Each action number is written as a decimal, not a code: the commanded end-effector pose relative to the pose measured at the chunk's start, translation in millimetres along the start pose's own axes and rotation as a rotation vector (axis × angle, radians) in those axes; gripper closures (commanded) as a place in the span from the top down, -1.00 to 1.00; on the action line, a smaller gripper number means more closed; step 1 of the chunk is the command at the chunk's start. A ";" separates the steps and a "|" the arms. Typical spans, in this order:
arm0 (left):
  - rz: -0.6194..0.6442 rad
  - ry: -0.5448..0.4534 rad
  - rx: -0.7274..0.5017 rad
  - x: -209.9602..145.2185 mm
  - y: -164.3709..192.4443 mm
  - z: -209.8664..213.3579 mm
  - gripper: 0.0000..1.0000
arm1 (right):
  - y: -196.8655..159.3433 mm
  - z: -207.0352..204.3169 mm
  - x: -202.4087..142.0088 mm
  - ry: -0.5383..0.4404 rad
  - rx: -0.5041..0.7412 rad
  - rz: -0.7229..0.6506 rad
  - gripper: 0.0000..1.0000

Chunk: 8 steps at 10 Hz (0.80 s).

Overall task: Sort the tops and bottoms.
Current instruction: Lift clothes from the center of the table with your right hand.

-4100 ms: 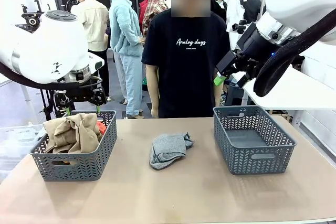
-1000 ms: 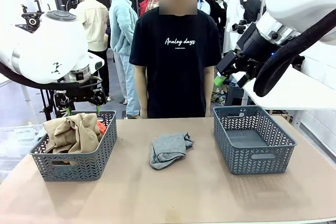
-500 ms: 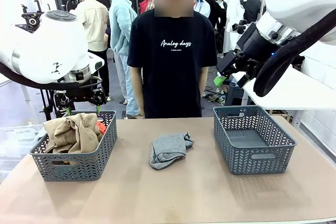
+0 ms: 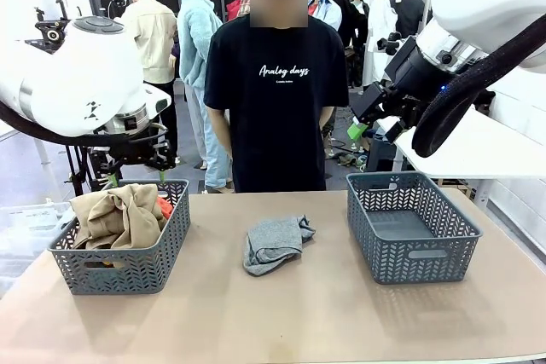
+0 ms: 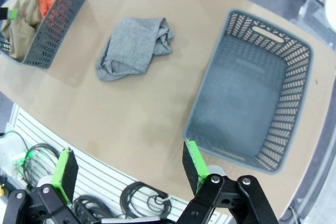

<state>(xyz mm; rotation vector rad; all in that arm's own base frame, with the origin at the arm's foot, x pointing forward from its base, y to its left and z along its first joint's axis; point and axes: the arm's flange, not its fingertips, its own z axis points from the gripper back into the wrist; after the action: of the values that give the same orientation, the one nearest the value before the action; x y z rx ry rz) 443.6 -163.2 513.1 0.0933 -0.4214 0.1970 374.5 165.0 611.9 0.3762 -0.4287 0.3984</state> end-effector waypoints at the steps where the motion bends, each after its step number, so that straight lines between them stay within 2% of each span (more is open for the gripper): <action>1: -0.165 -0.059 -0.202 -56.4 -8.1 57.9 1.00 | -0.4 0.3 2.2 0.001 -0.005 0.007 1.00; 2: -0.296 -0.059 -0.318 -74.4 -5.9 91.5 1.00 | -0.4 0.3 2.2 0.001 -0.005 0.007 1.00; 3: -0.377 -0.060 -0.385 -85.3 -3.6 116.5 1.00 | -0.4 0.3 2.2 0.001 -0.005 0.007 1.00; 4: -0.501 -0.015 -0.430 -94.9 -1.8 134.8 1.00 | -0.4 0.3 2.2 0.001 -0.005 0.007 1.00; 6: -0.746 0.009 -0.426 -116.0 -4.1 157.4 1.00 | -0.4 0.3 2.2 0.001 -0.005 0.007 1.00; 8: -0.914 0.006 -0.415 -134.4 -8.0 170.9 1.00 | -0.4 0.3 2.2 0.001 -0.005 0.007 1.00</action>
<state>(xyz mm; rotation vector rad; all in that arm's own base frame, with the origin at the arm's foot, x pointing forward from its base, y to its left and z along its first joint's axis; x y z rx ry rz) 255.8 -219.3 607.7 -0.1603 -0.3556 -0.7144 374.4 165.2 612.2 0.3763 -0.4292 0.3989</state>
